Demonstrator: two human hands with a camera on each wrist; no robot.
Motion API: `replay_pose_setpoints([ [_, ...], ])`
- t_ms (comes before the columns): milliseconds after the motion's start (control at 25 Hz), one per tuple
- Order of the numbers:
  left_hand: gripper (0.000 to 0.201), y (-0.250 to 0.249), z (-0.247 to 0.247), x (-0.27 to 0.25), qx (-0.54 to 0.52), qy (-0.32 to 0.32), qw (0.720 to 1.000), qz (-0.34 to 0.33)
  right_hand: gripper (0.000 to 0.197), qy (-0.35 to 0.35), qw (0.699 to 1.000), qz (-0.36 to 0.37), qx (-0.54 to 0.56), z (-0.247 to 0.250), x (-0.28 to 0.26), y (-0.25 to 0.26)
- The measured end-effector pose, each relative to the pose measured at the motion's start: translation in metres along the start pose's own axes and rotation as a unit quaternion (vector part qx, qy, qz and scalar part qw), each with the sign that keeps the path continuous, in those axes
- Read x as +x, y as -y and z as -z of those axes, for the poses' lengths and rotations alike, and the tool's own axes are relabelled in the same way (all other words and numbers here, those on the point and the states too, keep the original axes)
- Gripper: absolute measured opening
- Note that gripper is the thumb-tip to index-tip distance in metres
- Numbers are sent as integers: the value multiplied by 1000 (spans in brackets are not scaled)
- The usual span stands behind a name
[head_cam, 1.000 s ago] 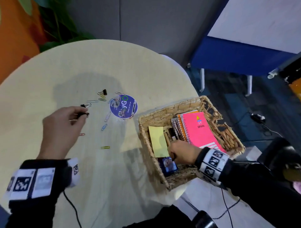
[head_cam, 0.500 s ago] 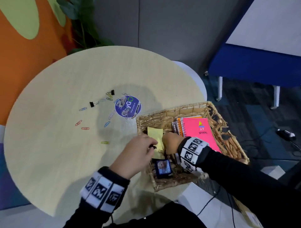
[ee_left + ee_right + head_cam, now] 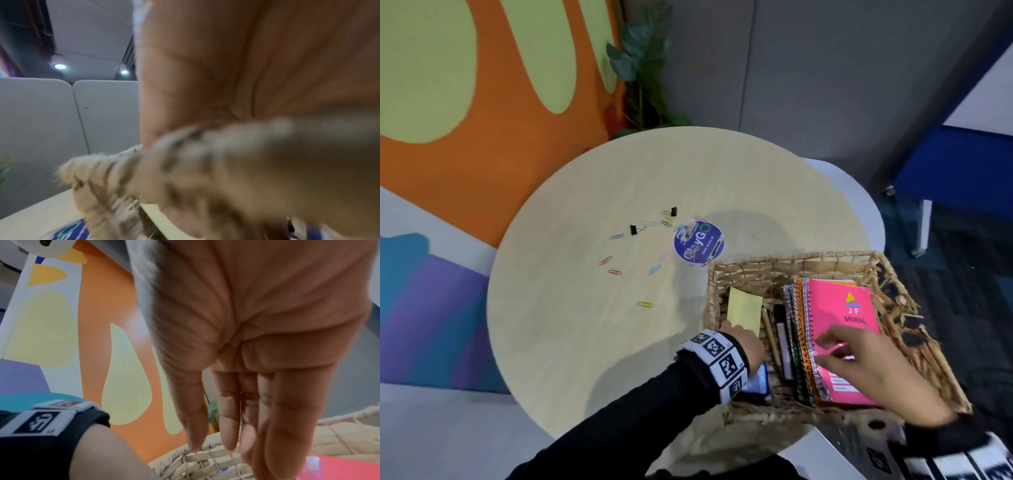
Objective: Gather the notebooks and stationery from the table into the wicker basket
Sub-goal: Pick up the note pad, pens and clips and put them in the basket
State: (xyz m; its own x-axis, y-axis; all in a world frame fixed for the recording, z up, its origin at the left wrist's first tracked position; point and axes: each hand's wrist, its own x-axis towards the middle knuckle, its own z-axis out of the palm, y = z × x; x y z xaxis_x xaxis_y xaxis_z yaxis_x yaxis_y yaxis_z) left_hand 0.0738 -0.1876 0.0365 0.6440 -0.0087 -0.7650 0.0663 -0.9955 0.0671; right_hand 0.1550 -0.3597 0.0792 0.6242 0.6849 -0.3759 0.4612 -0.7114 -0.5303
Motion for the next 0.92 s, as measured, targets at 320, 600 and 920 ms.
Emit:
replay_pose_setpoints([
  [320, 30, 57, 3, -25, -292, -264, 917, -65, 22, -8, 999, 28, 33, 8, 23, 29],
  [600, 25, 215, 1, -17, -424, -502, 735, 167, 6, -59, 983, 168, -40, 61, 154, 130],
  [920, 43, 315, -3, 51, -427, -402, 764, 268, 33, 81, 946, 208, -235, -30, 371, 200],
])
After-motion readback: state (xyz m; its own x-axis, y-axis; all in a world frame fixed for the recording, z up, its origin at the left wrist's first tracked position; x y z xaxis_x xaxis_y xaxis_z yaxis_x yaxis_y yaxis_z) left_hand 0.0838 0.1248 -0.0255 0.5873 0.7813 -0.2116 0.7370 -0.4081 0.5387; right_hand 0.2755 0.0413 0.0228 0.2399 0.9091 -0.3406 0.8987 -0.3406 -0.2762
